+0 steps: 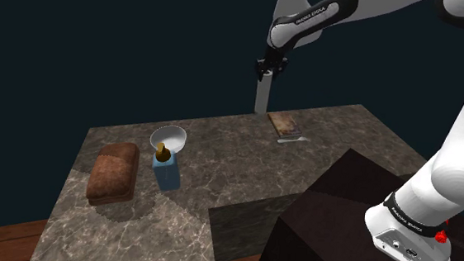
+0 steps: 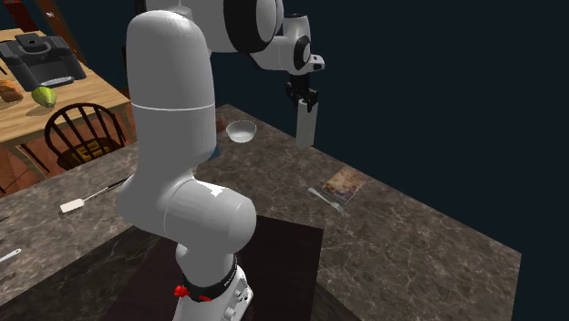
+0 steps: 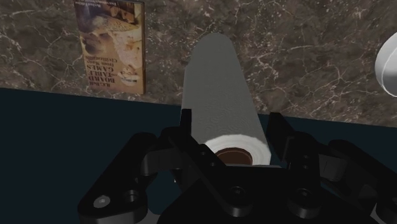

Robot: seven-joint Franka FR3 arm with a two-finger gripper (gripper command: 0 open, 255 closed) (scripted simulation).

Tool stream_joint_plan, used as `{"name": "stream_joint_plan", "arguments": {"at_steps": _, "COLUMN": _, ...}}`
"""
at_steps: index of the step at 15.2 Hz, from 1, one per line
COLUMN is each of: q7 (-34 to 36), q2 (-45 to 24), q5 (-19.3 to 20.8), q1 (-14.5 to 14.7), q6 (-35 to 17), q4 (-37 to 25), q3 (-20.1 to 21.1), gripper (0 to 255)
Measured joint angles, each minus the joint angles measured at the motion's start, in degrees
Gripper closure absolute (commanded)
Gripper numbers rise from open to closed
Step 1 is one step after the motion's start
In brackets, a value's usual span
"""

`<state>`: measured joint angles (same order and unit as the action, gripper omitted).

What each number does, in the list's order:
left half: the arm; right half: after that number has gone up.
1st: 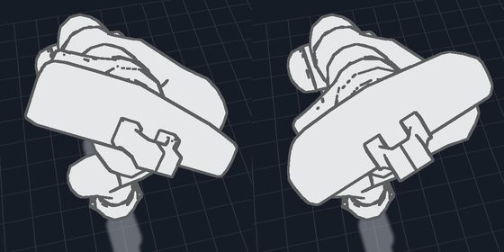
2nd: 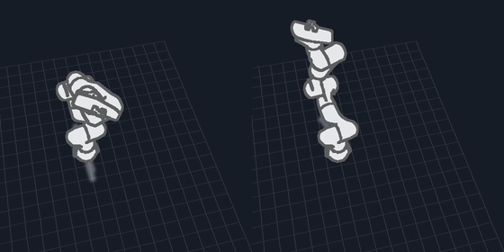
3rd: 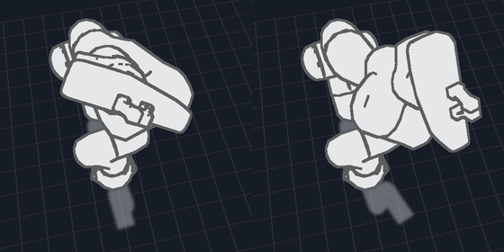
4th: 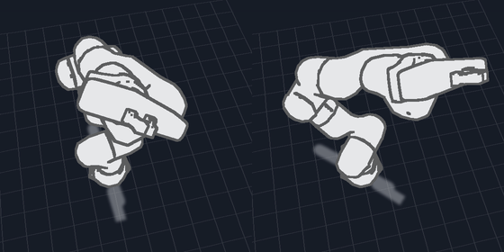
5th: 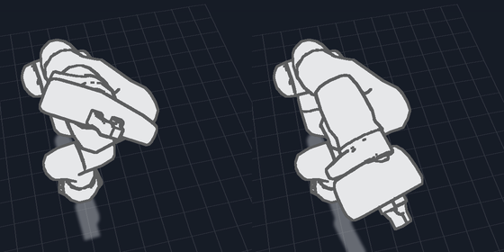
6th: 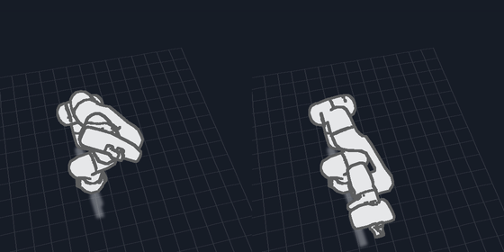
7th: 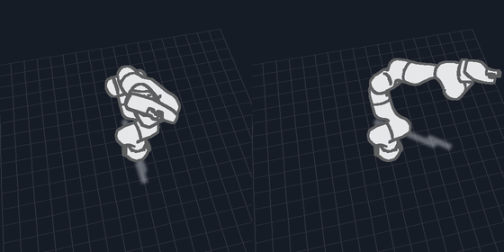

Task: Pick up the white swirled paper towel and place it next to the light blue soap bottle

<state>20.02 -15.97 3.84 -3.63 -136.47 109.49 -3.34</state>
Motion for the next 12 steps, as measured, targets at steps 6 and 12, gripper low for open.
{"name": "stream_joint_plan", "arguments": {"at_steps": 6, "q7": -0.1, "q2": 1.8, "q5": -0.1, "q1": 0.1, "q6": 4.3, "q4": -2.5, "q3": 0.1, "gripper": 255}}
{"name": "stream_joint_plan", "arguments": {"at_steps": 12, "q7": -0.4, "q2": 3.6, "q5": -0.2, "q1": 0.2, "q6": 8.3, "q4": -4.6, "q3": 0.1, "gripper": 255}}
